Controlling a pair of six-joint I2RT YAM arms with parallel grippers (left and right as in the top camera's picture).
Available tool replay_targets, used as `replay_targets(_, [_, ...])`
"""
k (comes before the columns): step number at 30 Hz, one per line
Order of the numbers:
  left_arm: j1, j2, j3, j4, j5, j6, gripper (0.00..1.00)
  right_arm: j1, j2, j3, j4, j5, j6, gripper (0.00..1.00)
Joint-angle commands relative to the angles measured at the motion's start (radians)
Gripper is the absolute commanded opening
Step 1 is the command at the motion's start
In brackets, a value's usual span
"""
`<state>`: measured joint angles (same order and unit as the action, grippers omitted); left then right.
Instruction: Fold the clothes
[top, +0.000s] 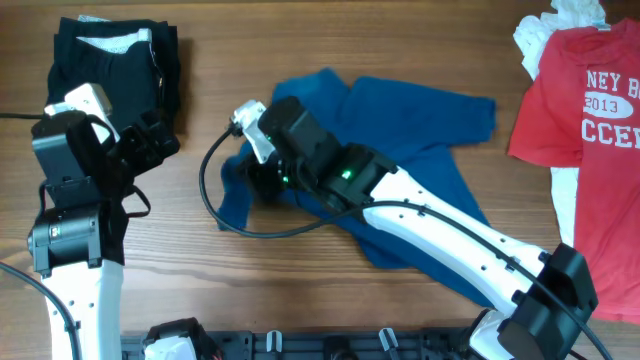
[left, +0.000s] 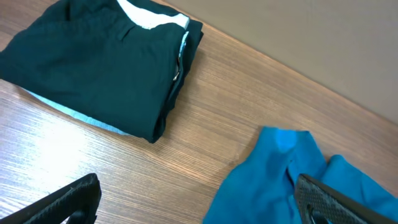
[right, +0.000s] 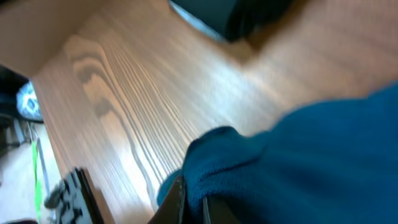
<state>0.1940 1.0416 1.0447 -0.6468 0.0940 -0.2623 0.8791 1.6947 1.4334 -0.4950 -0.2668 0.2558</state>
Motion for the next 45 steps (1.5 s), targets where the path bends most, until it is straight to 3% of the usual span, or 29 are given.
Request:
replay_targets(1, [0.007, -0.013, 0.01, 0.01, -0.013, -0.015, 1.0, -0.014, -0.003, 0.019, -0.07, -0.025, -0.045, 0.91])
replay_targets(2, [0.007, -0.011, 0.01, 0.011, -0.013, -0.015, 1.0, -0.037, -0.018, 0.019, -0.107, -0.004, -0.02, 0.99])
replay_targets(4, [0.006, -0.002, 0.01, 0.01, 0.003, -0.01, 1.0, -0.09, -0.046, 0.019, -0.129, 0.052, 0.037, 1.0])
replay_targets(10, [-0.063, 0.137, 0.01, 0.086, 0.203, 0.055, 0.99, -0.337, -0.117, 0.019, -0.144, 0.08, 0.032, 1.0])
replay_targets(14, [-0.227, 0.349, 0.01, 0.28, 0.205, 0.12, 0.99, -0.499, -0.116, 0.019, -0.195, 0.08, 0.013, 0.99])
replay_targets(18, [-0.323, 0.543, 0.011, 0.462, 0.192, 0.151, 0.99, -0.57, -0.116, 0.018, -0.232, 0.08, -0.001, 0.99])
replay_targets(21, [-0.339, 0.661, 0.011, 0.556, 0.13, 0.159, 1.0, -0.585, -0.116, 0.018, -0.257, 0.091, -0.029, 0.99])
replay_targets(26, [-0.332, 0.779, 0.011, 0.633, 0.134, 0.288, 0.99, -0.585, -0.114, 0.013, -0.282, 0.164, -0.047, 0.99])
replay_targets(31, [-0.332, 0.837, 0.01, 0.612, 0.13, 0.407, 0.96, -0.585, -0.109, 0.012, -0.276, 0.163, -0.047, 0.98])
replay_targets(35, [-0.318, 0.856, 0.01, 0.57, 0.129, 0.416, 0.94, -0.585, -0.094, 0.012, -0.275, 0.163, -0.047, 0.96])
replay_targets(39, [-0.319, 0.861, 0.01, 0.528, 0.151, 0.491, 0.83, -0.585, -0.081, 0.012, -0.269, 0.163, -0.047, 0.95])
replay_targets(45, [-0.32, 0.877, 0.01, 0.518, 0.152, 0.491, 0.78, -0.585, -0.08, 0.012, -0.269, 0.163, -0.047, 0.95])
